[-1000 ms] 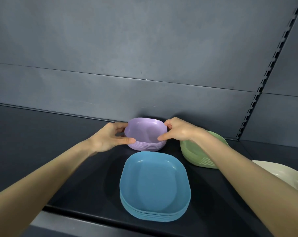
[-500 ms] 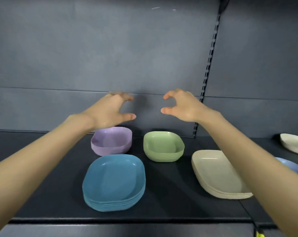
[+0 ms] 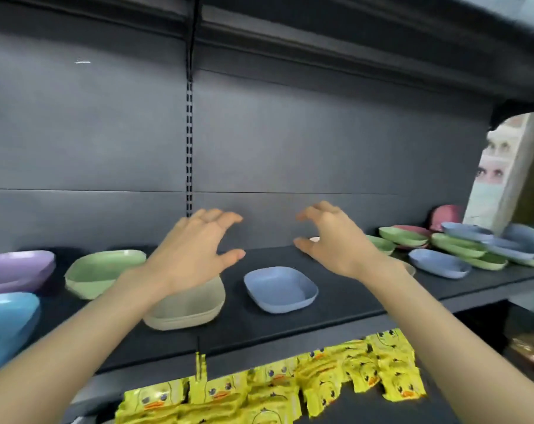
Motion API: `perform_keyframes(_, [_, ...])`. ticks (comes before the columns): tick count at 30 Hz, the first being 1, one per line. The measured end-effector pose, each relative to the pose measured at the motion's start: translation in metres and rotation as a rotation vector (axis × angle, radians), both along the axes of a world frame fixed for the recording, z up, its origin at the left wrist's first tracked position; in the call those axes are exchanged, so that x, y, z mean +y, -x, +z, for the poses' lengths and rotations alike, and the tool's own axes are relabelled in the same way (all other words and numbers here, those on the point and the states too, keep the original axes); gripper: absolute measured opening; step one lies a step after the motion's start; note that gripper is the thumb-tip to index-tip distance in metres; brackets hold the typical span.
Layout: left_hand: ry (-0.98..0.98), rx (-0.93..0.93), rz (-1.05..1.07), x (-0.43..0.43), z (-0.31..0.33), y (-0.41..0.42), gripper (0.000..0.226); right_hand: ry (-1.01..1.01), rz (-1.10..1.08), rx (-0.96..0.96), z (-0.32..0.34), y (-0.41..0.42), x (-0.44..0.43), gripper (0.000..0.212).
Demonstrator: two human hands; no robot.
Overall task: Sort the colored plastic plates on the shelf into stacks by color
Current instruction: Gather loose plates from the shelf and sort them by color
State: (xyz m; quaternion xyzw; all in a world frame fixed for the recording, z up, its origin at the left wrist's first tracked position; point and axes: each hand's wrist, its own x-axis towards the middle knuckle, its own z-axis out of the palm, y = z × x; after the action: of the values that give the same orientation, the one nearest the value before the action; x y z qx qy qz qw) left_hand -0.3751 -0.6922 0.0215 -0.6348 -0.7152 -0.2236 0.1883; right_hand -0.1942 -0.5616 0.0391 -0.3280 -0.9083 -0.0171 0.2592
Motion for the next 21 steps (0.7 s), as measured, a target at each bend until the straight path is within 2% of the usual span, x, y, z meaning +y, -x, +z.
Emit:
perform_keyframes(5, [0.063, -0.014, -0.064, 0.037, -0.015, -0.086, 0.058, 0.035, -0.074, -0.065, -0.017, -0.095, 0.026, 0.044])
perform_keyframes(9, [0.061, 0.006, -0.129, 0.071, -0.008, -0.13, 0.056, 0.027, -0.096, -0.043, -0.017, -0.145, 0.05, 0.043])
perform_keyframes(21, [0.039, 0.026, -0.254, 0.22, 0.001, -0.197, 0.055, 0.02, -0.181, 0.003, -0.019, -0.216, 0.175, 0.044])
